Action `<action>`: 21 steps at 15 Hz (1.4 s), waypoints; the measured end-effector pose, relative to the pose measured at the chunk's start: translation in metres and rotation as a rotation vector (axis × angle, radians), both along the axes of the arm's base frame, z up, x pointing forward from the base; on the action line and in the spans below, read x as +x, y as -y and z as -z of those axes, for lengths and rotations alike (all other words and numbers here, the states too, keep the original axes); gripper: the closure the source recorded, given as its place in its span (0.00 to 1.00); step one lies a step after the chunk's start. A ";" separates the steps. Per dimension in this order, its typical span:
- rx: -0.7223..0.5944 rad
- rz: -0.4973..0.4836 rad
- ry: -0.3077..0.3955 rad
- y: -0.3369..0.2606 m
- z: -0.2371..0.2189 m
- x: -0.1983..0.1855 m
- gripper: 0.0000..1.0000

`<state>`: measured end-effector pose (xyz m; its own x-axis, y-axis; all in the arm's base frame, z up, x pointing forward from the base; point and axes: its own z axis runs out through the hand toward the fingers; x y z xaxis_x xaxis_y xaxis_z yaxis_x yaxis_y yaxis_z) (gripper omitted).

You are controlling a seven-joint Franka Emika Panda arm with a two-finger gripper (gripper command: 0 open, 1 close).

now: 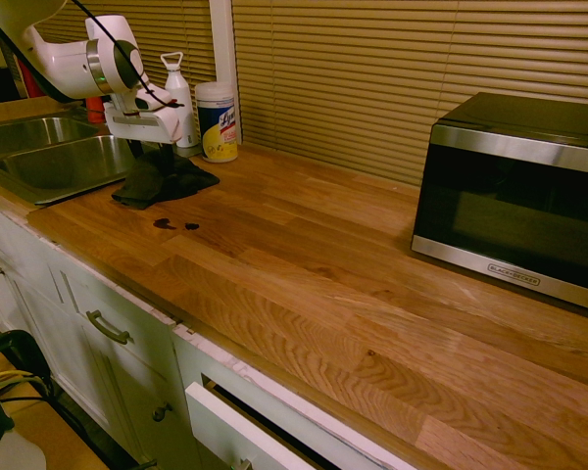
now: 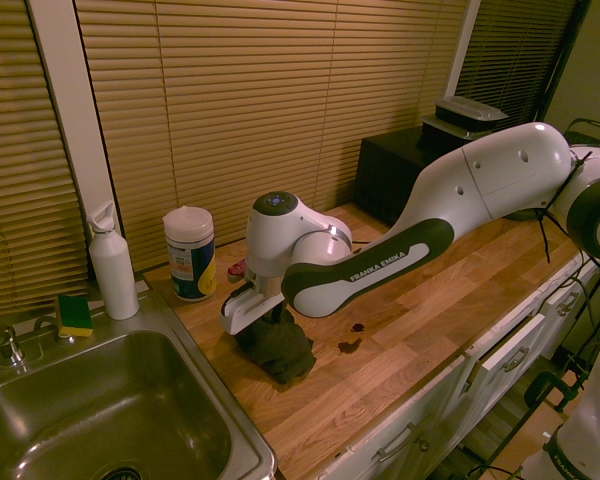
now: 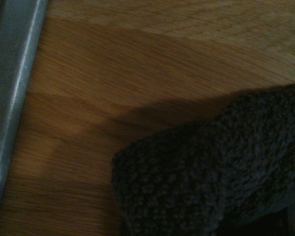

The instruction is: Clear the spill

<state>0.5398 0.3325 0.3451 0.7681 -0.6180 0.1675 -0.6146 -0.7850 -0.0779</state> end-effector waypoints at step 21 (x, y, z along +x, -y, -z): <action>-0.022 0.061 -0.102 0.072 0.001 -0.011 1.00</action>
